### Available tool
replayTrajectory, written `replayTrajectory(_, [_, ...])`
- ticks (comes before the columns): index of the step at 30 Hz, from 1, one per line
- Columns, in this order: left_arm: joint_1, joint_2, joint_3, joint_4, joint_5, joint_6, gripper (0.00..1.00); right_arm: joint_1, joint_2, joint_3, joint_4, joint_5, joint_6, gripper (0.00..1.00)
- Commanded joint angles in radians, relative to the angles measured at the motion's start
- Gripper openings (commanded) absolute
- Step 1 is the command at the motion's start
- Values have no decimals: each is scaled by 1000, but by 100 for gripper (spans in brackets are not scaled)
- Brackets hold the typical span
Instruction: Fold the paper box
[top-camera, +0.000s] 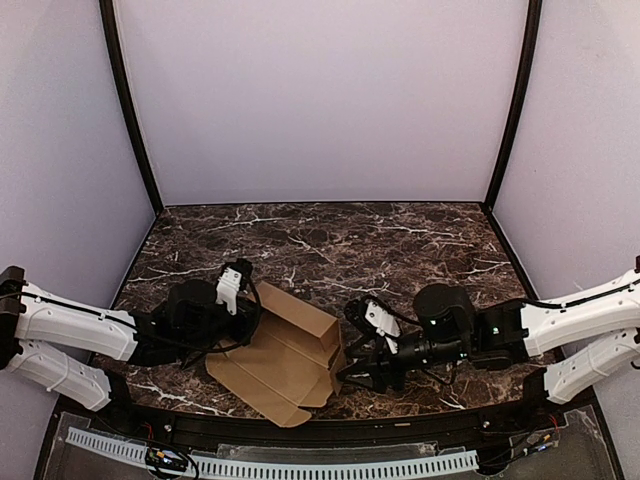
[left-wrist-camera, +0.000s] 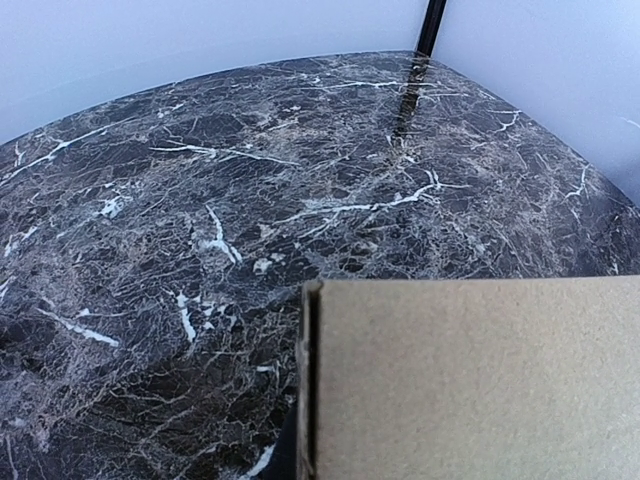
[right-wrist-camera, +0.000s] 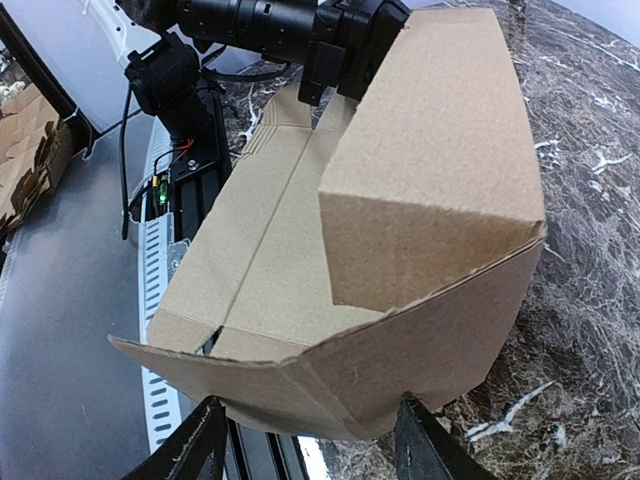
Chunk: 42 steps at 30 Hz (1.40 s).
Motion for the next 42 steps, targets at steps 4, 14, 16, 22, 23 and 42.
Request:
replayTrajectory(4, [-3,9,-12,41,8,-5,1,4,72,59,41,4,28,56])
replayTrajectory(14, [-3,-15,-31,-10,-169,-129,1,6,118,48,36,41,94,63])
replayTrajectory(16, [-2,-13,-38,-11,-194,-154,1,7,129,40,59,42,112,68])
replayTrajectory(22, [-3,-18,-59,1,-227,-190,1,7,163,38,87,99,193,72])
replayTrajectory(23, [-3,-19,-63,3,-232,-192,1,6,167,32,107,104,213,72])
replayTrajectory(42, [-4,-76,-94,2,-256,-264,1,21,276,95,61,339,402,68])
